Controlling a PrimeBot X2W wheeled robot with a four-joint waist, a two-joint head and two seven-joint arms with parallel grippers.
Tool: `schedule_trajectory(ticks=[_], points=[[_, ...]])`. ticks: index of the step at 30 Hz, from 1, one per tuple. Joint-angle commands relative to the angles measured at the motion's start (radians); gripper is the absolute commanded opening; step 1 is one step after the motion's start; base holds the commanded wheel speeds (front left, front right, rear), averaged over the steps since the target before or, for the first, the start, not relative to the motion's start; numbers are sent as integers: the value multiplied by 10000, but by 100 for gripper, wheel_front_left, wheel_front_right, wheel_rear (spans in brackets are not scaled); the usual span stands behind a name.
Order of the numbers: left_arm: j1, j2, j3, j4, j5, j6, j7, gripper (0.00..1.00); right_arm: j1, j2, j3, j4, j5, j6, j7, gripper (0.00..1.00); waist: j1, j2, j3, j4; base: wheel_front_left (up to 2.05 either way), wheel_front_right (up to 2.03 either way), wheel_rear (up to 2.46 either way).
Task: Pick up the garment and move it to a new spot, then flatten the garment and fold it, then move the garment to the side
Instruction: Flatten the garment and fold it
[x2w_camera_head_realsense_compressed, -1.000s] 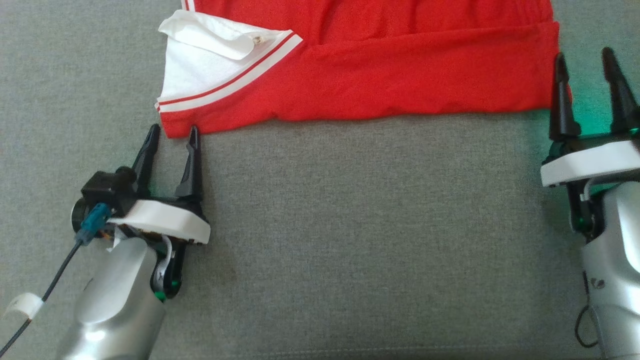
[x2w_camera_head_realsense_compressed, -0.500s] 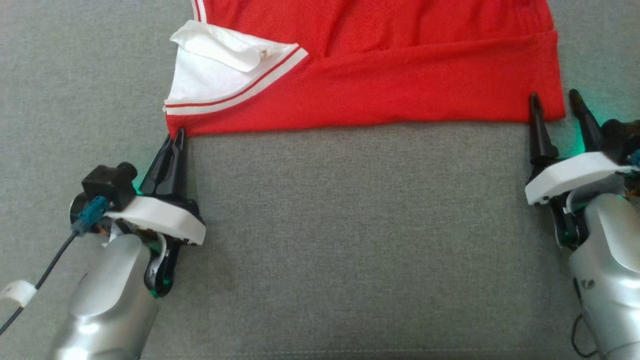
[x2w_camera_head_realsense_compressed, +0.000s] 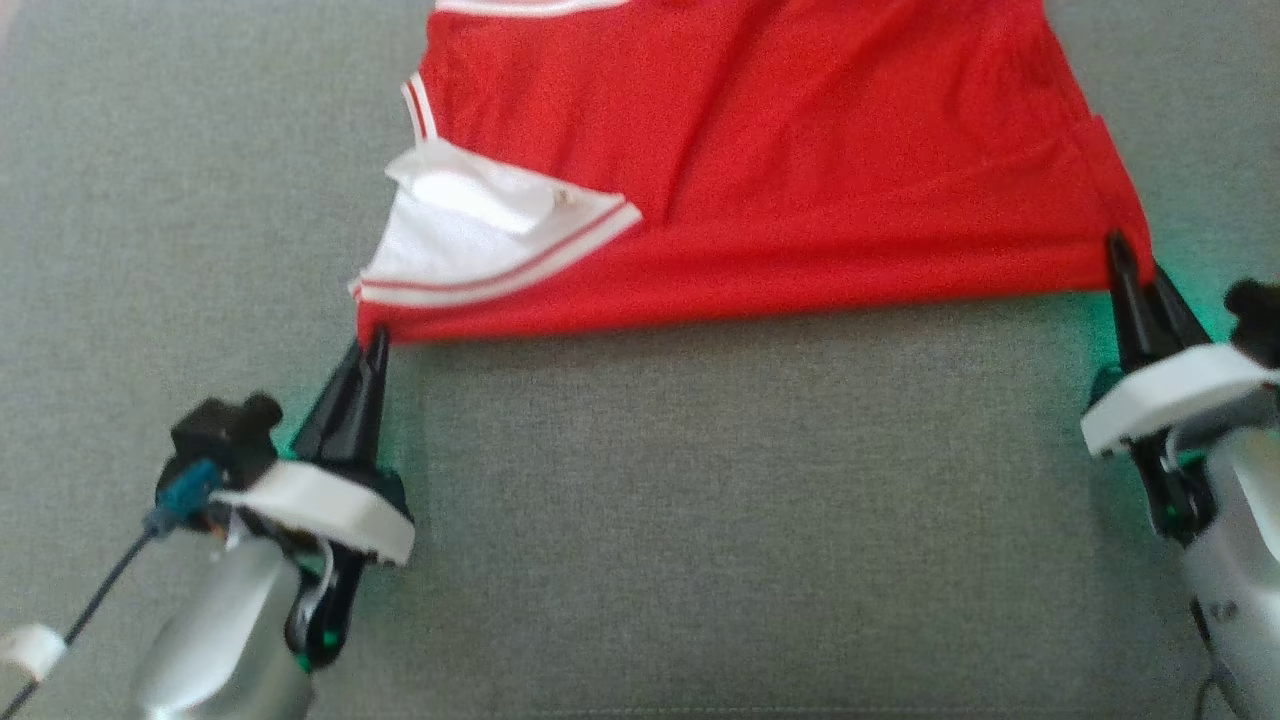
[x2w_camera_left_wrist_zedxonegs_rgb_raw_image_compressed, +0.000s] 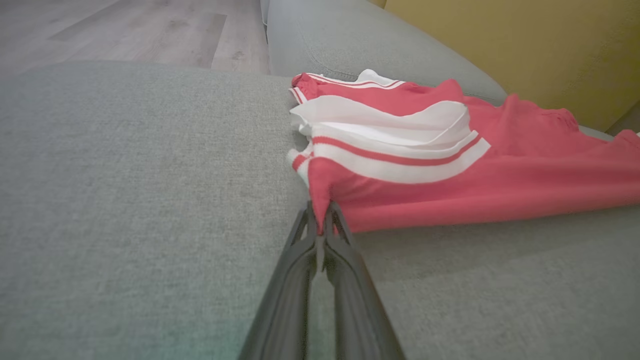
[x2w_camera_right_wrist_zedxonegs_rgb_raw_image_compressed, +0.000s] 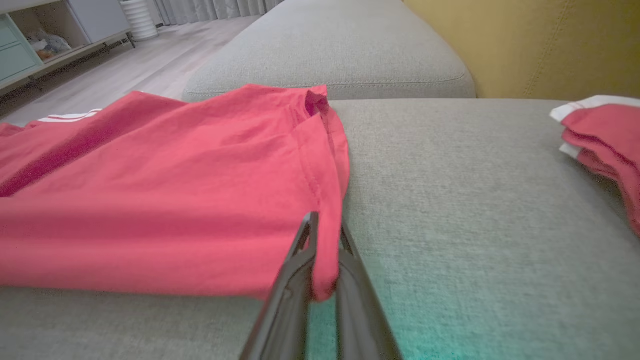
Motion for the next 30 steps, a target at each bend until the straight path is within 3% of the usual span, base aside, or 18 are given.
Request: schedule_trajectory(ticks=[1, 9, 18, 19, 20, 21, 22, 23, 24, 30], points=[[85, 502, 469, -319, -105, 51, 7, 0, 326, -327, 94, -304, 128, -7, -114, 0, 0, 0, -187, -1, 0, 0, 0], [2022, 670, 292, -1759, -591, 220, 437, 0, 2477, -634, -439, -1674, 495, -7, -177, 0, 0, 0, -746, -101, 0, 0, 0], [3872, 875, 81, -2981, -790, 661, 600, 0, 5056, 73, -1739, -3373, 119, -7, 226, 0, 0, 0, -1058, -190, 0, 0, 0], [3950, 887, 39, -3048, -795, 685, 660, 0, 5239, 144, -1835, -3542, 97, -7, 339, 15, 0, 0, -1069, -187, 0, 0, 0], [3985, 891, 16, -3088, -797, 708, 698, 0, 5397, 199, -1896, -3709, 82, -7, 456, 47, 0, 0, -1080, -184, 0, 0, 0], [3981, 887, 20, -3105, -792, 759, 714, 0, 5527, 249, -1956, -3872, 75, -7, 568, 97, 0, 0, -1089, -182, 0, 0, 0], [3960, 877, 15, -3110, -788, 798, 743, 19, 5627, 288, -2008, -4033, 63, -7, 662, 100, 0, 0, -1100, -184, 0, 0, 0], [3920, 870, -2, -3105, -782, 821, 790, 82, 5710, 320, -2033, -4197, 55, -7, 736, 100, 0, 0, -1112, -190, 0, 0, 0], [3861, 862, -3, -3103, -782, 845, 832, 100, 5775, 346, -2059, -4356, 50, -7, 812, 100, 0, 0, -1131, -203, 0, 0, 0], [3143, 1310, 49, -3643, -525, 883, 1287, 100, 5839, 309, -2500, -5179, -264, -7, 852, 100, 0, 0, -1154, -353, 0, 0, 0]])
